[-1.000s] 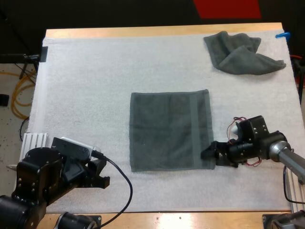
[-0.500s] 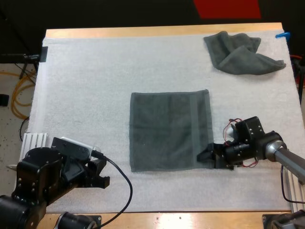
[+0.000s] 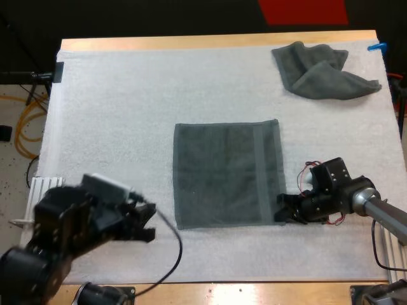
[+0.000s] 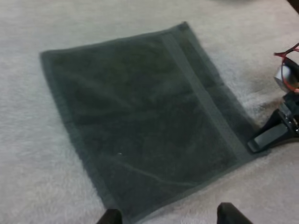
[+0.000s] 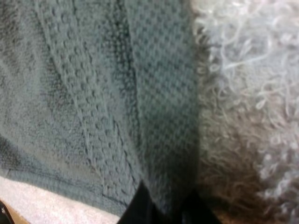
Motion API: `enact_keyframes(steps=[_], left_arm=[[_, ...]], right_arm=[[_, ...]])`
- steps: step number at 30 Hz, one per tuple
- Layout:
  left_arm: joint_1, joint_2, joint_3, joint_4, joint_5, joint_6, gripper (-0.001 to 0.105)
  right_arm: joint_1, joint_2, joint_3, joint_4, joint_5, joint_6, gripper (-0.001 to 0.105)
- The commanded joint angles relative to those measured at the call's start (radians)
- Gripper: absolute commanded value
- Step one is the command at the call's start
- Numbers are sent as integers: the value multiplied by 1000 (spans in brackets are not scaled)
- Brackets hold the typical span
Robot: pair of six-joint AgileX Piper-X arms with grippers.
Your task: Pick towel from pile fold and stack
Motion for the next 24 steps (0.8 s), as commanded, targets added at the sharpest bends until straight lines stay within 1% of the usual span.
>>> enact_keyframes(steps=[1, 3, 9, 10, 12, 14, 16, 20, 24], left_arm=[[2, 36, 21, -30, 13, -12, 44], [2, 86, 43, -49, 11, -12, 44], [2, 247, 152, -128, 22, -17, 44], [2, 268, 177, -146, 39, -29, 44], [2, 283, 212, -182, 41, -52, 44], [2, 285, 268, -248, 41, -93, 44], [2, 285, 306, -295, 41, -123, 44], [2, 320, 398, -351, 48, -171, 44], [2, 401, 443, -404, 55, -181, 44]], right_arm=[[3, 11, 9, 8, 49, -13, 0], [3, 11, 9, 8, 49, -12, 0], [3, 11, 9, 8, 49, -20, 0], [3, 11, 9, 8, 47, -20, 0], [3, 11, 9, 8, 47, -20, 0], [3, 11, 9, 8, 47, -20, 0], [3, 11, 9, 8, 47, -20, 0], [3, 11, 9, 8, 47, -20, 0], [3, 11, 9, 8, 42, -20, 0]])
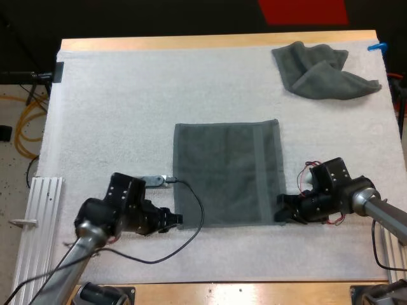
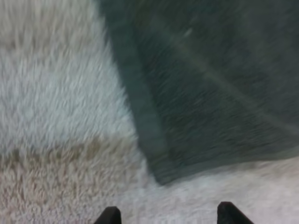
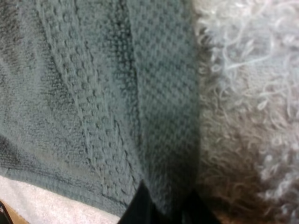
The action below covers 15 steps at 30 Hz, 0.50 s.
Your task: Pick towel from pile fold and stack
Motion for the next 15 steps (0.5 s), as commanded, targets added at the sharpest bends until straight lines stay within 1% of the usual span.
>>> enact_keyframes(steps=[1, 3, 8, 12, 15], left_arm=[[2, 27, 4, -32, 18, -12, 44], [2, 79, 4, -54, 32, -12, 44], [2, 208, 4, -155, 85, -12, 44], [2, 273, 4, -196, 92, -6, 44], [2, 311, 4, -228, 135, -4, 44]], right_arm=[[3, 11, 9, 8, 40, -12, 0], [3, 11, 9, 8, 40, -12, 0], [3, 11, 9, 8, 37, -12, 0], [3, 11, 9, 8, 18, -12, 0], [3, 11, 9, 8, 17, -12, 0]])
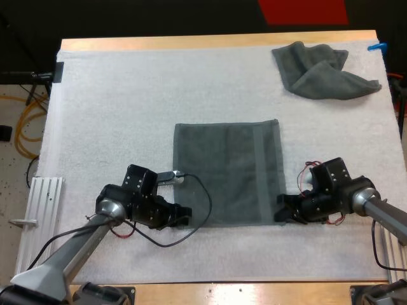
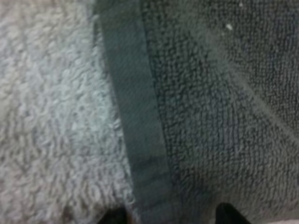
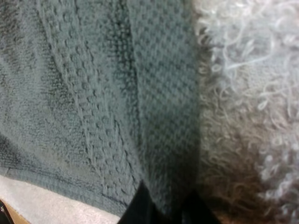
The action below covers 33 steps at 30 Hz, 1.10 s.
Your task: Pick towel from pile fold and stack
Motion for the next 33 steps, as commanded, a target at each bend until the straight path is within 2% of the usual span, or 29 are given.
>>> enact_keyframes(steps=[1, 11, 15, 18, 21, 23, 25, 33], left_arm=[[2, 11, -1, -21, 32, 1, 44], [2, 140, -2, -50, 100, 1, 44], [2, 142, -12, -68, 89, -4, 44], [2, 142, -12, -72, 38, -10, 42], [2, 142, -3, -61, -58, -5, 27], [2, 142, -2, -47, -83, 16, 10], [2, 142, -2, -46, -88, 31, 0], [2, 105, -4, -2, -101, 95, 0]], right_arm=[[3, 11, 9, 8, 24, -12, 0], [3, 11, 9, 8, 21, -12, 0], [3, 11, 9, 8, 13, -12, 0], [3, 11, 9, 8, 0, -12, 0], [3, 11, 9, 8, 0, -12, 0], [3, 11, 9, 8, -3, -12, 0], [3, 11, 9, 8, -7, -12, 0], [3, -22, 9, 8, -8, -16, 0]])
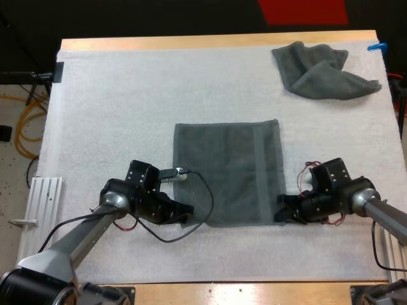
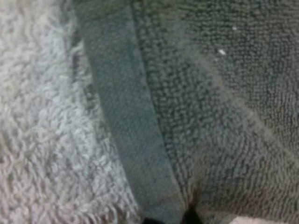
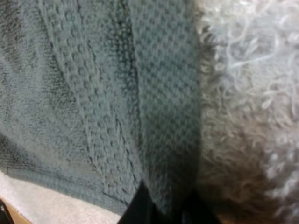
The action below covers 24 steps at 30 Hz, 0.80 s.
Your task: Pick towel from pile fold and stack
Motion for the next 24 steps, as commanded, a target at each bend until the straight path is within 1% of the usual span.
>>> enact_keyframes(steps=[1, 3, 5, 9, 12, 14, 16, 18, 20, 21, 24], left_arm=[[-7, -4, 23, 46, -119, 35, 0], [-7, -59, 23, 89, -131, 62, 0], [-7, -135, 21, 161, -133, 90, 0], [-28, -253, 20, 259, -136, 108, 0], [-77, -324, 20, 316, -138, 108, 0], [-116, -360, 20, 356, -140, 108, 0], [-134, -377, 20, 378, -140, 97, 0], [-135, -384, 20, 377, -140, 97, 0], [-125, -383, 20, 340, -130, 96, 0], [-119, -381, 20, 325, -121, 87, 0], [-74, -378, 20, 224, -76, 26, 0]], right_arm=[[3, -25, 5, 8, 1, -16, 0], [3, -68, 5, 12, 2, -16, 0], [3, -132, 5, 48, 11, -9, 0], [17, -230, 5, 134, 49, -6, 0], [60, -291, 5, 174, 56, 9, 0], [113, -326, 5, 203, 60, 46, 0], [153, -343, 5, 215, 79, 84, 0], [182, -353, 5, 215, 99, 123, 0], [193, -356, 2, 195, 106, 164, 0], [192, -356, 2, 181, 106, 176, 0], [175, -353, 2, 81, 110, 288, 0]])
